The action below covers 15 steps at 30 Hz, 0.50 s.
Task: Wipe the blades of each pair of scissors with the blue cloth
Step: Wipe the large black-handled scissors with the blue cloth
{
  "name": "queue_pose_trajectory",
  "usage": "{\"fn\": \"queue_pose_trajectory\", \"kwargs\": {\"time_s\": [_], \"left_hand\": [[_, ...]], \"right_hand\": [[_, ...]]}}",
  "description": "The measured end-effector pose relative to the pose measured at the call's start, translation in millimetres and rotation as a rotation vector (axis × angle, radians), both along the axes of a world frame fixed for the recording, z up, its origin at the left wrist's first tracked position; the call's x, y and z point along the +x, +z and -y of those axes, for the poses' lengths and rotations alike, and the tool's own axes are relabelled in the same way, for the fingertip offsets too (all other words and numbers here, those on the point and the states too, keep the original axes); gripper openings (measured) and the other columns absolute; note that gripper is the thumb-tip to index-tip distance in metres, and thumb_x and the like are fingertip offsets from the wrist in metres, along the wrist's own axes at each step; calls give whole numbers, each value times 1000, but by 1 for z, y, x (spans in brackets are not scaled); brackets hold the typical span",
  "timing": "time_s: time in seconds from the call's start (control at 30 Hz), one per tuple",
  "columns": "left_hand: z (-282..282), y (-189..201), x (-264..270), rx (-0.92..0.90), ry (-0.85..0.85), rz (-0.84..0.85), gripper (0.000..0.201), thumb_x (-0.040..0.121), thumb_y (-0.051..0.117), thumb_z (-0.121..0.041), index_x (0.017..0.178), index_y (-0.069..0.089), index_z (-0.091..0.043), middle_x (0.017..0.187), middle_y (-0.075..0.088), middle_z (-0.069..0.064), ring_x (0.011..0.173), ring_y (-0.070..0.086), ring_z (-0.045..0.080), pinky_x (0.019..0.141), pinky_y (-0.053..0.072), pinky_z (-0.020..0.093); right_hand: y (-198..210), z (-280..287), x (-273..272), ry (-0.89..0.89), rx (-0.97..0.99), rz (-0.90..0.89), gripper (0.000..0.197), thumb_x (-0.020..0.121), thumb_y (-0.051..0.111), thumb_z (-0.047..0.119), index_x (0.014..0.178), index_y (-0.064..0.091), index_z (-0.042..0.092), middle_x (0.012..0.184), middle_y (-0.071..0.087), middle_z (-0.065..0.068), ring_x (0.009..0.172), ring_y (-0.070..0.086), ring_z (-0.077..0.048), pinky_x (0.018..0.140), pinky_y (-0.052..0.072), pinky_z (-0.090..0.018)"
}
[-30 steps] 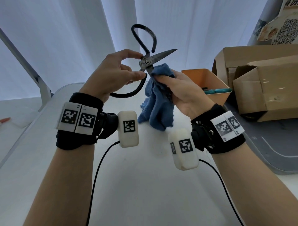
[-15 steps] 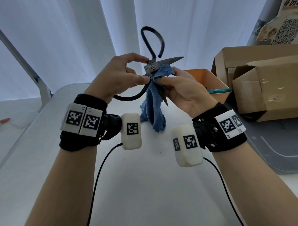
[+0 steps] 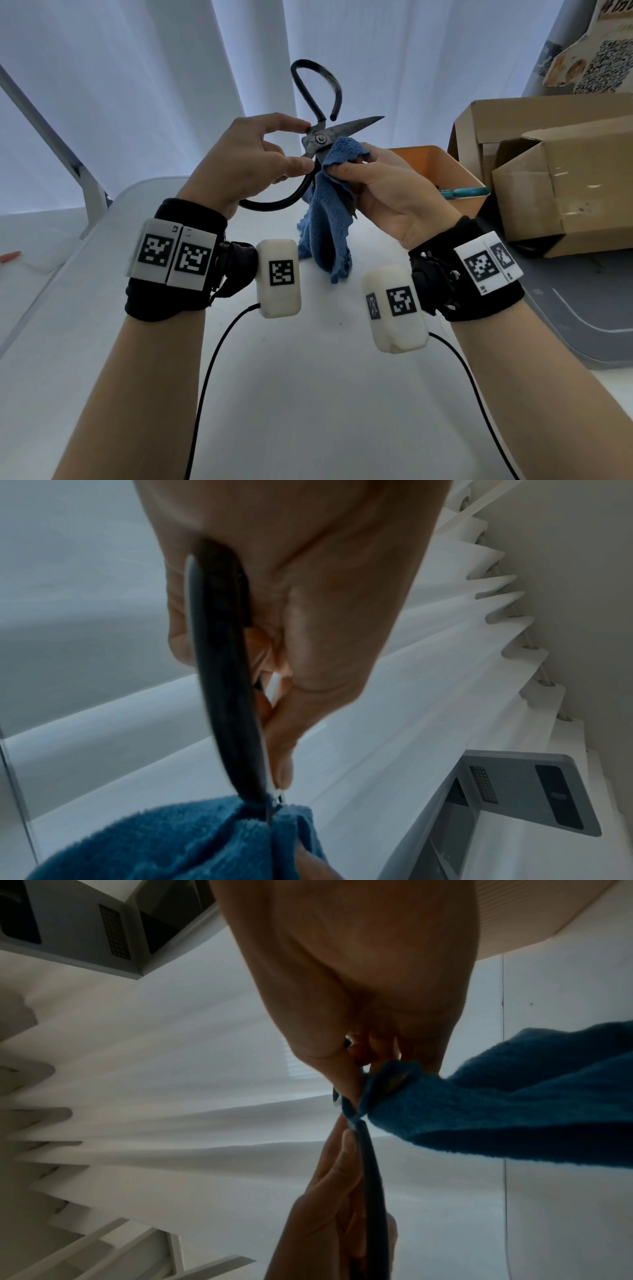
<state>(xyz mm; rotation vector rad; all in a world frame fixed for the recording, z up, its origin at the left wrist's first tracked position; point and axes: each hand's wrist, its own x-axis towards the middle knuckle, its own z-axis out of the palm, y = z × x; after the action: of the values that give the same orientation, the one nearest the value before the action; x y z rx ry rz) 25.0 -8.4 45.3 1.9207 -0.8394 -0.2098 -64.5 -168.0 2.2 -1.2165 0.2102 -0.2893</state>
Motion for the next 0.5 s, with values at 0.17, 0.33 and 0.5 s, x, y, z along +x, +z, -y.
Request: {"fn": "queue_pose_trajectory", "kwargs": {"time_s": [0.17, 0.33, 0.5], "left_hand": [[1, -1, 0, 7, -22, -27, 44, 85, 77, -20, 125, 65, -31, 51, 49, -8, 54, 49, 3, 77, 48, 21], [2, 0, -2, 44, -70, -48, 43, 86, 76, -19, 126, 64, -31, 48, 46, -12, 49, 47, 0, 70, 46, 16], [4, -1, -3, 5, -25, -42, 43, 84, 78, -18, 123, 66, -31, 45, 43, -11, 51, 46, 4, 78, 49, 21]], "right_hand": [[0, 3, -4, 19, -40, -34, 39, 91, 61, -7, 130, 54, -9, 124, 65, -27, 113, 66, -37, 100, 53, -45], [-1, -2, 0, -46, 20, 1, 36, 93, 58, -6, 129, 55, -9, 120, 67, -25, 102, 68, -31, 96, 56, -43], [-1, 0, 1, -46, 38, 37, 39, 91, 59, -10, 130, 54, -9, 124, 65, -26, 104, 68, -33, 98, 55, -44]]}}
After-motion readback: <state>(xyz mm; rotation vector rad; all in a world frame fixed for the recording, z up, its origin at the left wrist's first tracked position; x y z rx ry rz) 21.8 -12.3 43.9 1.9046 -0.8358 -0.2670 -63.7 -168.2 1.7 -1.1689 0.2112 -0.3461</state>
